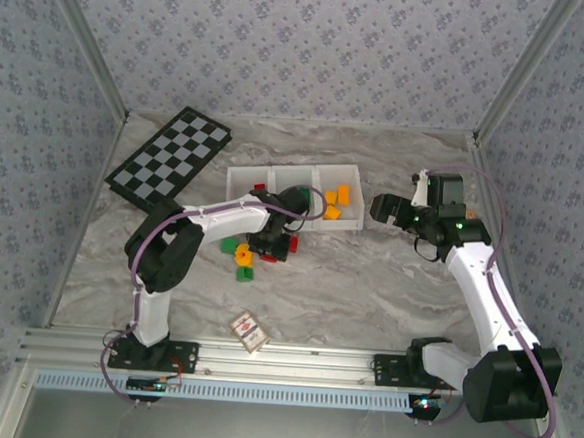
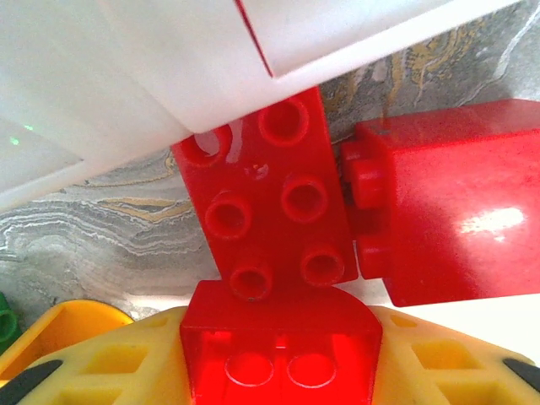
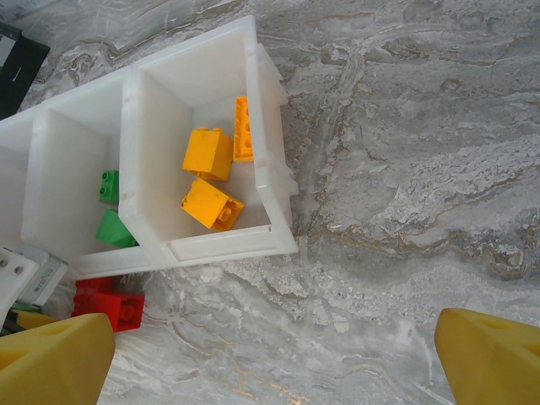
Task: Sort the legos into containers by color
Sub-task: Pick up the lego from the center of the table, then place the lego in the container.
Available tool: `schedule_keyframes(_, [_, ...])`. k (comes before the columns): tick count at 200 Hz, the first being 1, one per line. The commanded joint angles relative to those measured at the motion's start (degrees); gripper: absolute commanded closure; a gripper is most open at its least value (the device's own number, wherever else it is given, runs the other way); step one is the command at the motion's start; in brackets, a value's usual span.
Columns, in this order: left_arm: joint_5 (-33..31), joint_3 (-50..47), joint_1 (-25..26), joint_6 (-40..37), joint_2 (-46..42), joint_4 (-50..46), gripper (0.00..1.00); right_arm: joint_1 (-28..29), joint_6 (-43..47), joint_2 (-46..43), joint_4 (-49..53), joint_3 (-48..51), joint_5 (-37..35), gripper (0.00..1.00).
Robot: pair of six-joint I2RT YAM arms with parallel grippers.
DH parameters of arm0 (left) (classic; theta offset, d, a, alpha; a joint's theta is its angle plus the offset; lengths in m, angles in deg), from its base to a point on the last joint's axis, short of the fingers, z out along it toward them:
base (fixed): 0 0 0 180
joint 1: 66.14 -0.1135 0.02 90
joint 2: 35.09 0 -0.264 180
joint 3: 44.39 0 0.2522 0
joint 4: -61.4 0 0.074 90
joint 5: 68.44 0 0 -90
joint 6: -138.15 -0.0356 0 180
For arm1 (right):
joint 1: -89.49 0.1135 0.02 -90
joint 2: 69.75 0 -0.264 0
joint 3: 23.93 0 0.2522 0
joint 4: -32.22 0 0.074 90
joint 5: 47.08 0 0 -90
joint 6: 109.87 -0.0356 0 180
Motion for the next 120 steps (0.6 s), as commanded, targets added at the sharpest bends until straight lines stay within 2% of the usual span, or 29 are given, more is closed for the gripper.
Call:
schedule_keyframes(1, [-2.0,0.4,0.2,1.0,-0.3,-2.7,0.59,-0.4,-0.3,0.2,0.1,0.5,0.9,0.00])
schedule_keyframes(60, [-5.7,3.5,-1.5,-1.1,-7.8,-7.3,0.60,-0.6,-0.4,0.2,-0.1,0.7,1.0,0.00])
schedule_keyframes(93, [-5.2,6.3,-7.0,-4.6,-10.3,-8.2,0.60,-0.7,-0.5,0.2,-0.3,0.7,1.1,0.00])
schedule_keyframes(120, [-3.9,11.1,-12.0,-7.6,-9.0,-8.5,0.59,-0.7,-0.5,0.2,-0.3,0.8,1.1,0.00])
